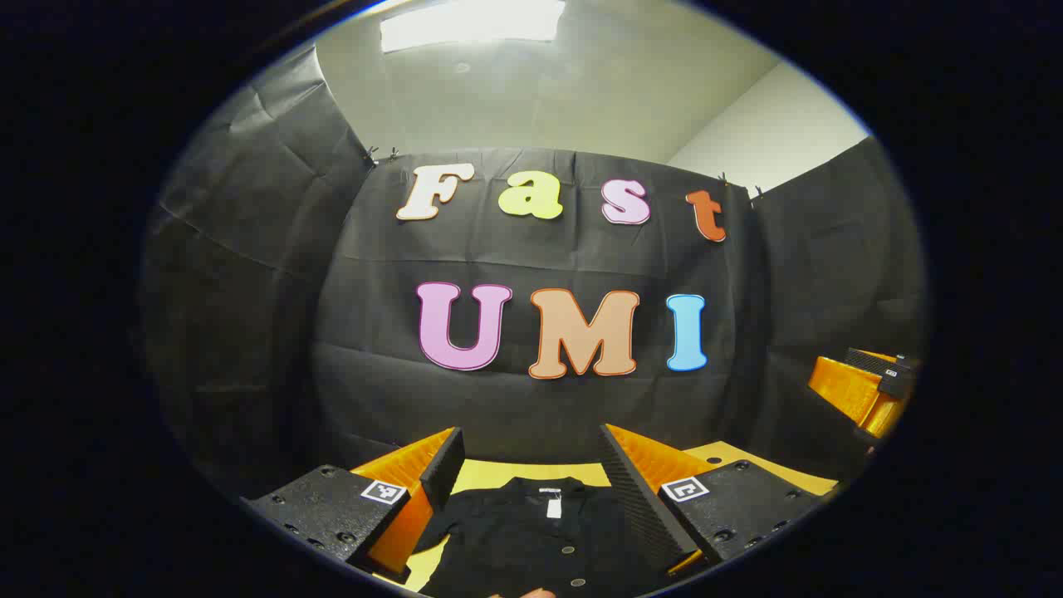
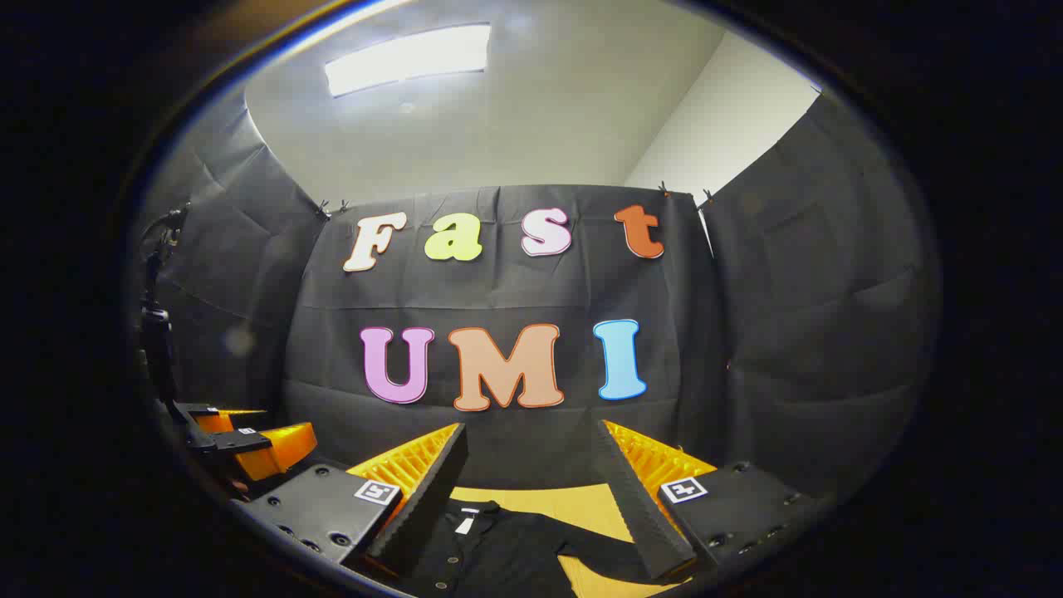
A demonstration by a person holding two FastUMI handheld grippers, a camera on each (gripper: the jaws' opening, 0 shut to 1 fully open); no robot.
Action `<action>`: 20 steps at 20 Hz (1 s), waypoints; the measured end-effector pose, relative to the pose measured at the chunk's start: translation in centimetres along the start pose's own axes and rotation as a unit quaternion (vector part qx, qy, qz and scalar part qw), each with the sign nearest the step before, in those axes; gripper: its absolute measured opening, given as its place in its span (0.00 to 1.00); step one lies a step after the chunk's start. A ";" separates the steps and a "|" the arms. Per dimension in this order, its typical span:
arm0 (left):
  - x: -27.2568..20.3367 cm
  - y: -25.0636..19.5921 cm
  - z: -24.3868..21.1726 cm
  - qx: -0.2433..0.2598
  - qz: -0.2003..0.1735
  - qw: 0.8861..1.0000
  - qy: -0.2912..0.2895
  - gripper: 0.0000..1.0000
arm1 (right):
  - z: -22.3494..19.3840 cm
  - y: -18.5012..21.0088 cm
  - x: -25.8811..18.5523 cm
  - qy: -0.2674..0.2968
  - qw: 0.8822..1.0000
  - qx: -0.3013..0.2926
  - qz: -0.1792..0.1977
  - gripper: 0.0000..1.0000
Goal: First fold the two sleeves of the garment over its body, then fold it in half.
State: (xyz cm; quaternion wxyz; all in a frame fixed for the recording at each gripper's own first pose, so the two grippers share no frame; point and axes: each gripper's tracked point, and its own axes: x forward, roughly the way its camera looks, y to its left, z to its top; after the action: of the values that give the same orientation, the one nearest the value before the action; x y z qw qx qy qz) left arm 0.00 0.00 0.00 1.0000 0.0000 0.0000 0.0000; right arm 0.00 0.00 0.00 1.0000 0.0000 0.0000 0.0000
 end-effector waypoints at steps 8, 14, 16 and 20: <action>-0.3 -0.2 0.1 0.001 0.001 1.000 -0.009 0.95 | -0.3 0.9 0.8 0.005 1.000 -0.004 0.016 0.98; -0.5 0.6 -0.2 0.009 0.008 1.000 -0.006 0.97 | -0.5 1.7 0.8 0.006 1.000 -0.005 0.022 0.98; -0.6 1.0 -0.2 0.009 0.011 1.000 -0.007 0.95 | -0.7 1.8 1.0 0.009 1.000 -0.005 0.020 0.99; -0.9 1.7 -0.4 0.012 0.015 1.000 -0.006 0.97 | -0.8 2.2 1.0 0.011 1.000 -0.004 0.020 0.98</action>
State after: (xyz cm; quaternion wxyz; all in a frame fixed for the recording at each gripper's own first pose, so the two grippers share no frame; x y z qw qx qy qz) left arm -0.90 1.69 -0.38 0.9998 0.0124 -0.0056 0.0147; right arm 0.95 2.16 -0.77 0.9997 -0.0040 0.0109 0.0199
